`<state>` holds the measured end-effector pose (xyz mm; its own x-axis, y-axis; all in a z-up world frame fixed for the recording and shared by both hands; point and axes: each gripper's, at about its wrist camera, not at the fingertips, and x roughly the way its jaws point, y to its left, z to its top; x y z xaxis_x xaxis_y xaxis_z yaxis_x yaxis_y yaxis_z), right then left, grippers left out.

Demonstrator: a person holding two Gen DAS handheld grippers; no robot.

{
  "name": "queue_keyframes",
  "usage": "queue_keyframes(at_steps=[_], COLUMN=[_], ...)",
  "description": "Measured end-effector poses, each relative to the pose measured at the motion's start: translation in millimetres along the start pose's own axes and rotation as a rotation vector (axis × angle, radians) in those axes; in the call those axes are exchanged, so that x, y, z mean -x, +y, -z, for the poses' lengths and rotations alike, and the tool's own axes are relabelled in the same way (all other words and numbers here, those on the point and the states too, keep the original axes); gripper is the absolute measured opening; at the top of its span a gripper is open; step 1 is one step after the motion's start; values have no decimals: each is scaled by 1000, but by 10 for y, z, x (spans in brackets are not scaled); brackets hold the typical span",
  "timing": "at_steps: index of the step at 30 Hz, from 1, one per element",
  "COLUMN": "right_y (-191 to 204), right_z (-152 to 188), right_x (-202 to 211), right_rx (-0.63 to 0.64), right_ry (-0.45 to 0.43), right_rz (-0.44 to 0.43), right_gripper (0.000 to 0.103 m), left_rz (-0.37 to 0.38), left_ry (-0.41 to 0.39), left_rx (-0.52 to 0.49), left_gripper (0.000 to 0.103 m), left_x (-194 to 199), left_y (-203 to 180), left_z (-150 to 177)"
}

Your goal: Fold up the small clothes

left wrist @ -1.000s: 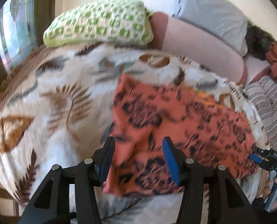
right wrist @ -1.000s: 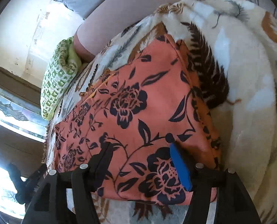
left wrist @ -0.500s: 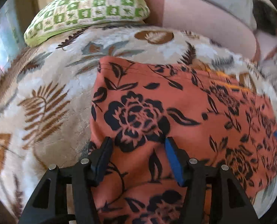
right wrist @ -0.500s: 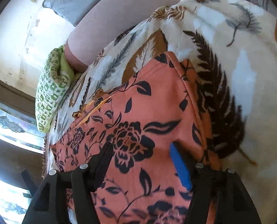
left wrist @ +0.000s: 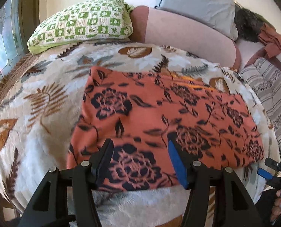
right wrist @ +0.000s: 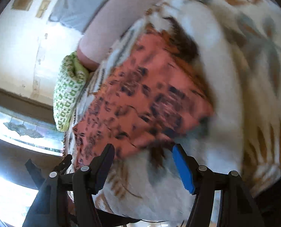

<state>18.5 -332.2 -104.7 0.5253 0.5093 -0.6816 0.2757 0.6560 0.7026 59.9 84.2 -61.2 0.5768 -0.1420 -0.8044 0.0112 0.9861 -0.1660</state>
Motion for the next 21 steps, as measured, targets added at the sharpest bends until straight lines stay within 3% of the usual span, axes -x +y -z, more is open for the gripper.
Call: queue_keyframes(at_steps=[4,10,21], right_y=[-343,-358,-405], right_z=[-82,-264,-421], right_x=[56,2,-263], right_rx=[-152,-178,-282], right_ry=[-26,-27,-49], right_rz=[-38,-82,-88], right_gripper=[68,68,69], left_rz=[-6,-17,-29], left_ry=[32,32,55], left_rx=[13,-1,-2], left_gripper=[61,61,61], left_x=[-106,-103,-155], left_y=[-89,-201,-186], left_z=[59,54,32])
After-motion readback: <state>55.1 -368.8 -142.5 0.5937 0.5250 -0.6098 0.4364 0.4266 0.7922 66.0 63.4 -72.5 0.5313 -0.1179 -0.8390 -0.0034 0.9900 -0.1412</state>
